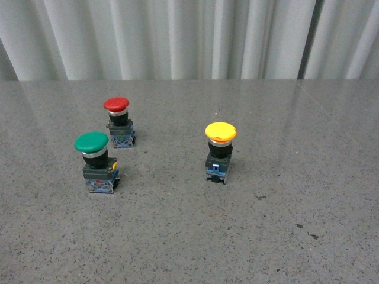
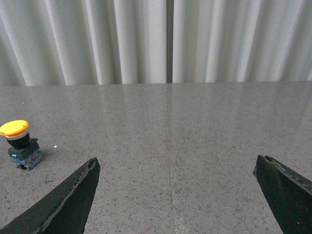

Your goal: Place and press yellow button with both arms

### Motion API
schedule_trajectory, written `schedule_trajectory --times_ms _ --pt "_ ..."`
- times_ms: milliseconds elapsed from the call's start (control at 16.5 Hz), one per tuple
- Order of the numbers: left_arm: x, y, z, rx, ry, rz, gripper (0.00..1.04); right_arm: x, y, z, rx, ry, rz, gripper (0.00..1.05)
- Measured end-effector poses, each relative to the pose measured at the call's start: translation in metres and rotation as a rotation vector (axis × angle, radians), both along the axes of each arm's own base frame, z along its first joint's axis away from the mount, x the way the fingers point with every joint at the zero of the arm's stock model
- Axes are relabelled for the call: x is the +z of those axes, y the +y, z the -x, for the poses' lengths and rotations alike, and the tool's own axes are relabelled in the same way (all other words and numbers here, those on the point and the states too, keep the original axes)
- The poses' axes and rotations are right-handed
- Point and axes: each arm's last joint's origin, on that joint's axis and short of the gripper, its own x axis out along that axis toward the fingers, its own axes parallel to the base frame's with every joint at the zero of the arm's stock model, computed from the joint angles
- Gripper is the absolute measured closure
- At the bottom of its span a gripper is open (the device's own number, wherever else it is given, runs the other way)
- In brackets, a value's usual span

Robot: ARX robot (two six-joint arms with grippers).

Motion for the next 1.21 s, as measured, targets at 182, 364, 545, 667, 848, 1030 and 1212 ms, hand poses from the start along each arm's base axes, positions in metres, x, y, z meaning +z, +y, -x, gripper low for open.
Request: schedule_trajectory --times_ms 182,364,545,667,848,1030,1212 --pt "0.0 0.0 0.003 0.0 0.0 0.0 1.03 0.0 0.0 0.0 0.0 0.0 0.0 0.06" --pt "-0.007 0.0 0.012 -0.001 0.055 -0.001 1.03 0.0 0.0 0.0 0.0 0.0 0.0 0.06" --pt "-0.005 0.0 0.014 0.0 0.023 0.0 1.03 0.0 0.0 0.0 0.0 -0.001 0.0 0.06" --pt "-0.004 0.0 0.014 0.0 0.017 0.0 1.03 0.0 0.0 0.0 0.0 0.0 0.0 0.06" --pt "-0.004 0.0 0.014 0.0 0.016 0.0 1.03 0.0 0.0 0.0 0.0 0.0 0.0 0.06" --pt "-0.004 0.0 0.014 0.0 0.016 0.0 0.98 0.0 0.0 0.0 0.0 0.0 0.0 0.06" --pt "-0.004 0.0 0.014 0.0 0.016 0.0 0.72 0.0 0.0 0.0 0.0 0.0 0.0 0.06"
